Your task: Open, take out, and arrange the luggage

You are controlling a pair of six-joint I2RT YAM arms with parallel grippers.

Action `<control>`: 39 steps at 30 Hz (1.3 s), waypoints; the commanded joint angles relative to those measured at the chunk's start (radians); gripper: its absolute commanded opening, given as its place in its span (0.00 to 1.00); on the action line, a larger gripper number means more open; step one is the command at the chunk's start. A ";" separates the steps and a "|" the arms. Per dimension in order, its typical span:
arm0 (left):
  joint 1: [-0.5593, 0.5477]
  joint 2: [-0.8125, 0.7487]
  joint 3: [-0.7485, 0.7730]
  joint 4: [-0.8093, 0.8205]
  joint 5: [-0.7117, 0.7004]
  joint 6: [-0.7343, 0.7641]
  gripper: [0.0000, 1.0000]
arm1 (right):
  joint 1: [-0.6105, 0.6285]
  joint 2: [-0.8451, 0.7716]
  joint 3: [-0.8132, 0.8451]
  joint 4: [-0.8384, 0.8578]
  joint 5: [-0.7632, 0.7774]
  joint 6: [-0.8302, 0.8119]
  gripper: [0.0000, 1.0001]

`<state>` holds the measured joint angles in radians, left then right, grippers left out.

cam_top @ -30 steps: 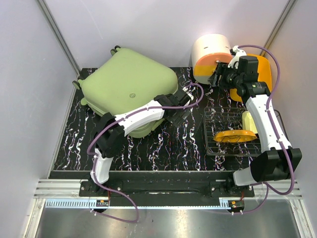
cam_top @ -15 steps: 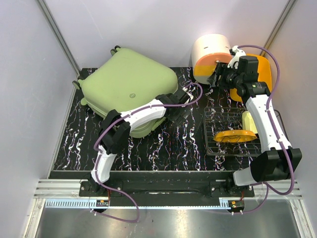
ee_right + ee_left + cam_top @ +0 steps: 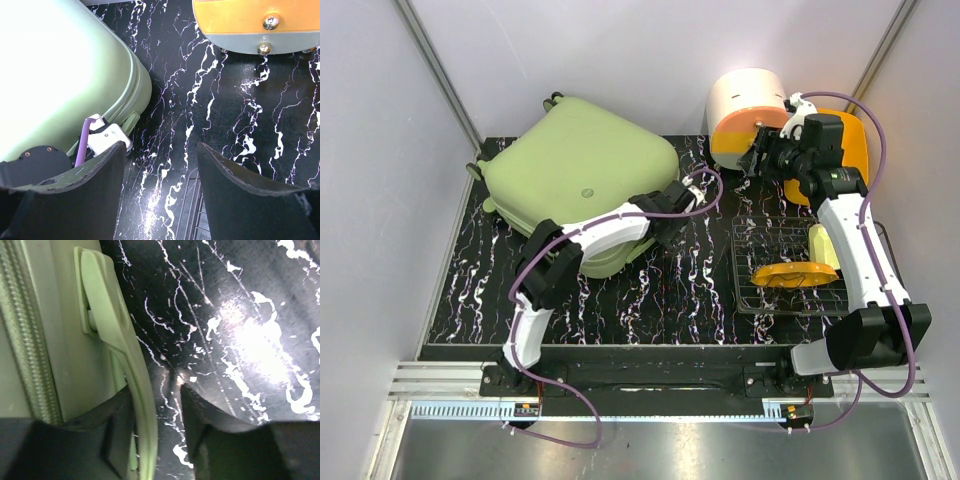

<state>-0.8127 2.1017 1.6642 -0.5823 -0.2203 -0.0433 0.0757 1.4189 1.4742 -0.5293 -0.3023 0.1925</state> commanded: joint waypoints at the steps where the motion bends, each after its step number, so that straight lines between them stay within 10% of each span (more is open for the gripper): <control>1: 0.049 -0.049 -0.090 -0.094 0.163 0.192 0.38 | -0.005 -0.041 0.005 0.009 -0.020 0.007 0.67; 12: 0.004 -0.342 -0.400 -0.290 0.429 0.753 0.01 | -0.005 -0.071 -0.069 0.044 -0.066 0.021 0.63; 23: -0.121 -0.764 -0.736 -0.275 0.329 1.269 0.00 | -0.005 -0.107 -0.206 0.094 -0.178 0.061 0.58; 25: -0.126 -0.793 -0.715 -0.283 0.322 1.242 0.12 | -0.005 -0.112 -0.218 0.095 -0.198 0.064 0.58; 30: -0.129 -0.784 -0.574 -0.382 0.225 1.045 0.96 | -0.004 -0.123 -0.242 0.098 -0.230 0.067 0.59; 39: -0.131 -0.907 -0.388 -0.450 -0.011 0.893 0.99 | -0.005 -0.112 -0.250 0.114 -0.250 0.090 0.60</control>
<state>-0.9600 1.2564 1.1255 -1.0279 -0.0429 0.9009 0.0753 1.3270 1.2255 -0.4664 -0.5175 0.2596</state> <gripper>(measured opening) 0.987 0.600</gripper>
